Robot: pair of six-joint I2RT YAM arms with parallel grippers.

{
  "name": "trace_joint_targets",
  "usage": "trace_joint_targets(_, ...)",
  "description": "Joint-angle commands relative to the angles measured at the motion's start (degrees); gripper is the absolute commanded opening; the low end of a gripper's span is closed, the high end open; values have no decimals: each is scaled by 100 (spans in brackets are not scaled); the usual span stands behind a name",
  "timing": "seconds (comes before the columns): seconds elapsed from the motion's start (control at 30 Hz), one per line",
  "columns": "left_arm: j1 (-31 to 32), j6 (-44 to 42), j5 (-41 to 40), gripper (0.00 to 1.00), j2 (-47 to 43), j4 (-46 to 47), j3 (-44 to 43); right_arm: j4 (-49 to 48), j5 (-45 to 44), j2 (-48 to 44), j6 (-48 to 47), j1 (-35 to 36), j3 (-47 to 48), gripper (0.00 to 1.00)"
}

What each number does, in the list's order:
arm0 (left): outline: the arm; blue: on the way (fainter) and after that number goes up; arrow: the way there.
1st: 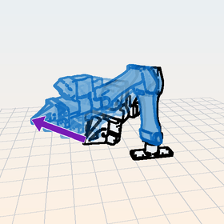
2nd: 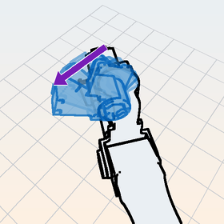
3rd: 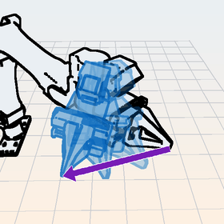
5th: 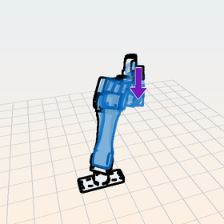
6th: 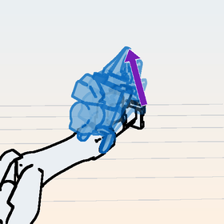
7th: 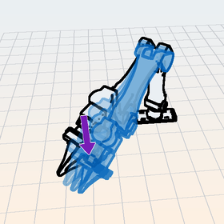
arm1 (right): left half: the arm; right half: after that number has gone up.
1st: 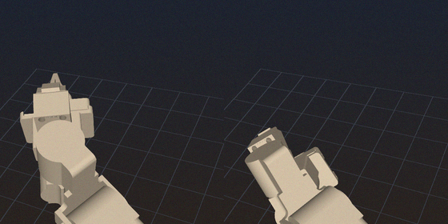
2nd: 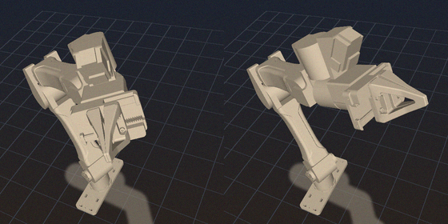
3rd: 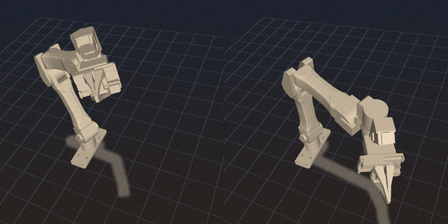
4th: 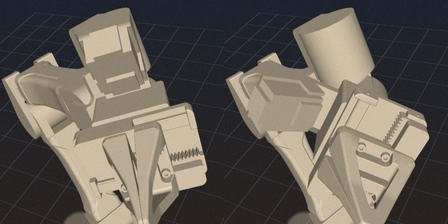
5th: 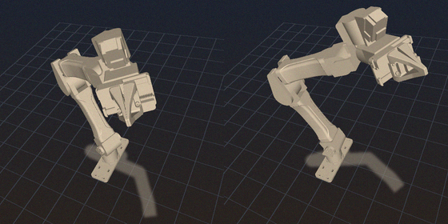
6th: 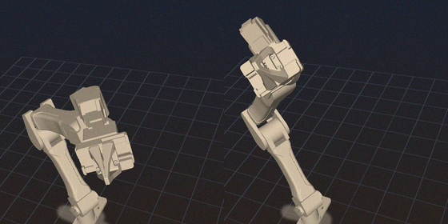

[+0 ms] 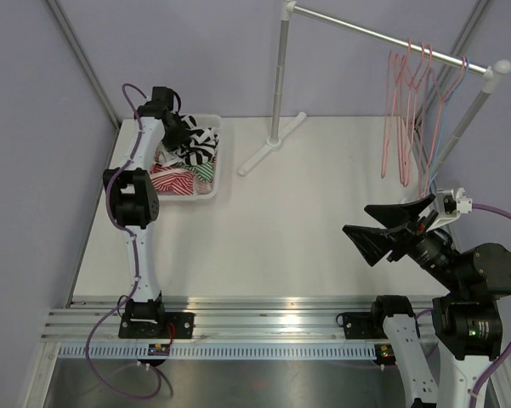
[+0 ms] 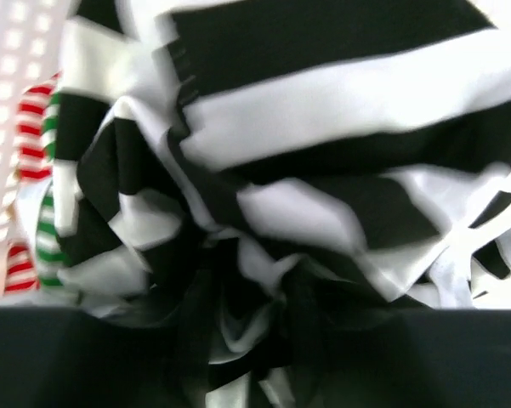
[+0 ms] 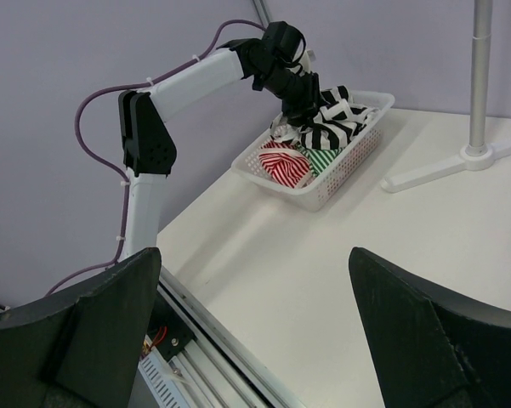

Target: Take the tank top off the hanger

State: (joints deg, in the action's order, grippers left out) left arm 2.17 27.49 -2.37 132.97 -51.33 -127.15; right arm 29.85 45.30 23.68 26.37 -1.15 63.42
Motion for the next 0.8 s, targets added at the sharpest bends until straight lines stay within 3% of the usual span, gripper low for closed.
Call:
trace_joint_targets(0.0, -217, 108, -28, 46, -587, -263, 16, 3, 163, 58, 9, -17, 109, 99)
trace_joint_targets(0.07, -217, 73, 78, 62, -649, -359, -212, 56, 172, 84, -9, -17, 170, 100)
trace_joint_targets(0.23, -358, 108, 395, 72, -991, -413, -521, 179, 155, 154, -70, -17, 259, 100)
trace_joint_targets(0.27, -376, 117, 369, 91, -1262, -343, -504, 197, 120, 180, -88, -17, 259, 100)
trace_joint_targets(0.3, -376, 117, 378, 99, -1421, -273, -469, 241, -37, 198, -114, -17, 267, 100)
trace_joint_targets(0.47, -350, -67, 491, 99, -2695, 263, 354, 987, -1607, 557, -62, -8, 434, 100)
trace_joint_targets(0.5, -341, -111, 501, 99, -3315, 360, 593, 1092, -1795, 663, -62, -17, 478, 100)
trace_joint_targets(0.77, -262, -410, -368, 99, -6711, 1345, 3818, 1779, -2850, 1384, -588, -17, 777, 99)
